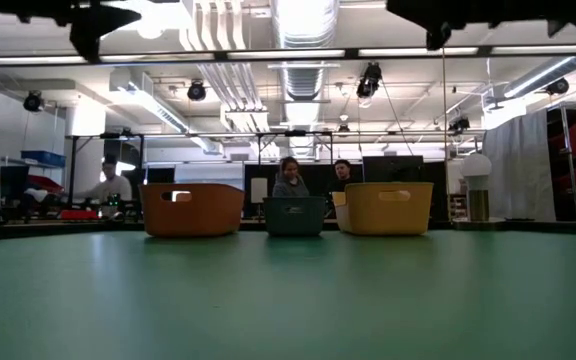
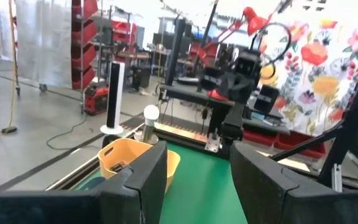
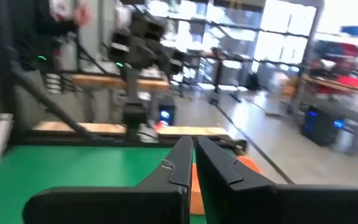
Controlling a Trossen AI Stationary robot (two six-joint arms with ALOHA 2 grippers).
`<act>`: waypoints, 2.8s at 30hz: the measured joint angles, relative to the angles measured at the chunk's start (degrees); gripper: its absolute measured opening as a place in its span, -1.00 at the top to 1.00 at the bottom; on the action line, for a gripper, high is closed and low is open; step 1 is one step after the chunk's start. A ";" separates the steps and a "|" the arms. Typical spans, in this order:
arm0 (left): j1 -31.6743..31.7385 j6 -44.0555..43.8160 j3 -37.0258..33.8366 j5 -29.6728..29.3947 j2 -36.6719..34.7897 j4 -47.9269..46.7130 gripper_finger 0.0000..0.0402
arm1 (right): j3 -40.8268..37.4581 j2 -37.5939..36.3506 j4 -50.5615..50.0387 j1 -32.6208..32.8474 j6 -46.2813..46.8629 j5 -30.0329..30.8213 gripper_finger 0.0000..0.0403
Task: Sort batteries
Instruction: Return to Home Position
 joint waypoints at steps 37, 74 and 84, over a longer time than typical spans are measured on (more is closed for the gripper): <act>-4.50 -5.34 -21.19 -8.09 -20.54 -1.37 0.23 | -31.72 -30.34 15.55 2.75 9.23 -0.11 0.94; -5.55 9.71 -30.62 2.55 -20.50 9.70 0.23 | -31.56 -44.31 -19.35 2.83 9.82 0.07 0.94; -5.49 10.33 -30.64 11.28 -20.49 8.53 0.23 | -31.57 -44.28 -19.23 2.83 9.79 0.27 0.94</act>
